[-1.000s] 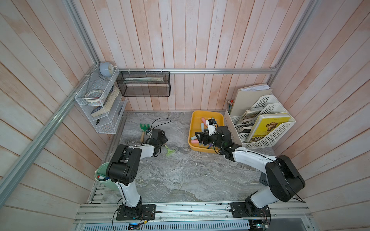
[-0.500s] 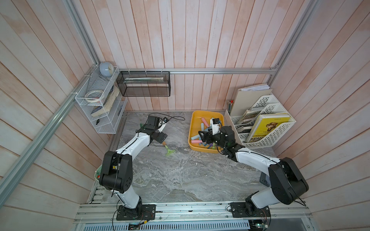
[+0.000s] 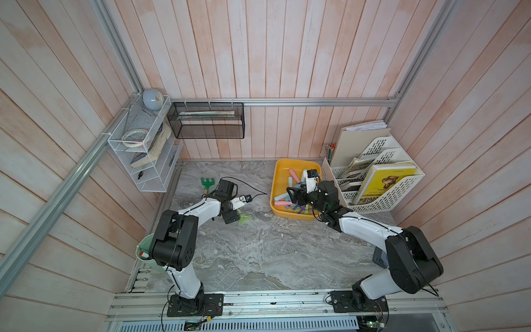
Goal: Take the hand rake out of the storage box
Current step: Move the rake to the center of the board.
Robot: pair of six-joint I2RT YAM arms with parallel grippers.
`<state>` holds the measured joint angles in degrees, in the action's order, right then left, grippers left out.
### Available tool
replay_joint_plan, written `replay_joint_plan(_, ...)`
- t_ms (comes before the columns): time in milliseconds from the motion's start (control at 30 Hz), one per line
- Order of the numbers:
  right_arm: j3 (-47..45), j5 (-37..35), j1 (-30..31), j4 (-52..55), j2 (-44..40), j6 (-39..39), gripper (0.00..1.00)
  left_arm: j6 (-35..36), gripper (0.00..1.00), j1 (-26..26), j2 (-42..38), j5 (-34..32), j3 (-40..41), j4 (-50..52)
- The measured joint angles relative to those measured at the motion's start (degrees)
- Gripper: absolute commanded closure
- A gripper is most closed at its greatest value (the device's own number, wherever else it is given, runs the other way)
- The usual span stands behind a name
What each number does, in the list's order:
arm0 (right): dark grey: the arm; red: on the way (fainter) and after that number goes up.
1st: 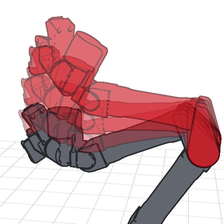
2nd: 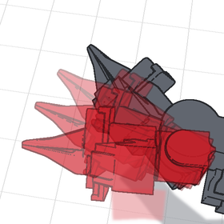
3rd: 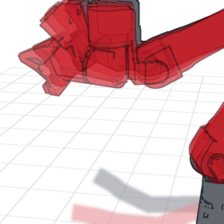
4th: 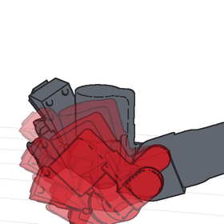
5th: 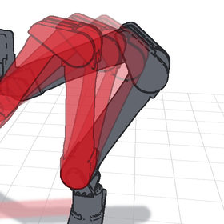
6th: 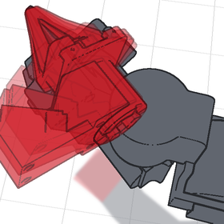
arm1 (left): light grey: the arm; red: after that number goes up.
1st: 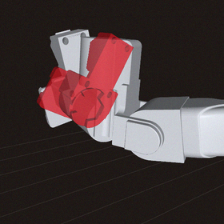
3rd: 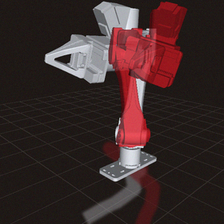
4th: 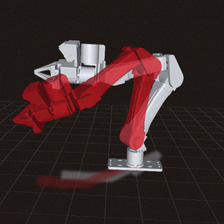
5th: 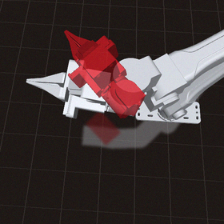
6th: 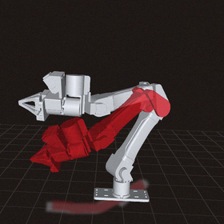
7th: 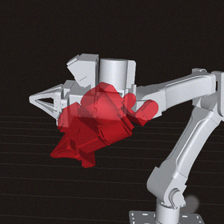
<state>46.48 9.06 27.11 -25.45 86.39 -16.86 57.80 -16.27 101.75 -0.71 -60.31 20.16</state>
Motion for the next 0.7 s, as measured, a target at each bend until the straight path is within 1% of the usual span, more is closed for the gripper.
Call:
replay_joint_plan(133, -0.1, 0.0, -0.2, -0.1, 0.0, 0.0, 0.17, 1.1, 0.0, -1.2, 1.5, 1.9, -1.4, -1.1)
replay_joint_plan(400, -0.8, 0.2, -1.0, -0.3, 0.1, 0.0, 0.17, 1.2, 0.0, -1.1, 6.1, 6.6, -6.6, -1.9)
replay_joint_plan(467, -0.8, 0.3, -1.1, -0.4, 0.3, 0.0, 0.17, 0.8, 0.03, -0.8, 7.0, 8.4, -7.7, -1.5)
replay_joint_plan(500, -0.8, 0.3, -1.2, -0.5, 0.5, -0.1, 0.17, 0.4, 0.08, -0.5, 7.5, 9.4, -8.5, -1.0)
replay_joint_plan(533, -0.8, 0.3, -1.3, -0.6, 0.7, -0.1, 0.17, 0.0, 0.16, -0.2, 8.1, 10.0, -9.4, -0.7)
replay_joint_plan(567, -0.8, 0.3, -1.4, -0.6, 0.9, -0.1, 0.17, -0.8, 0.22, 0.1, 8.5, 10.5, -10.0, -0.5)
replay_joint_plan(667, -0.8, 0.5, -1.4, -0.7, 1.1, -0.2, 0.17, -2.4, 0.28, 1.3, 9.6, 11.9, -11.2, -0.1)
replay_joint_plan(700, -0.8, 0.5, -1.4, -0.7, 1.1, -0.2, 0.17, -3.0, 0.32, 1.7, 9.7, 12.4, -11.5, 0.2)
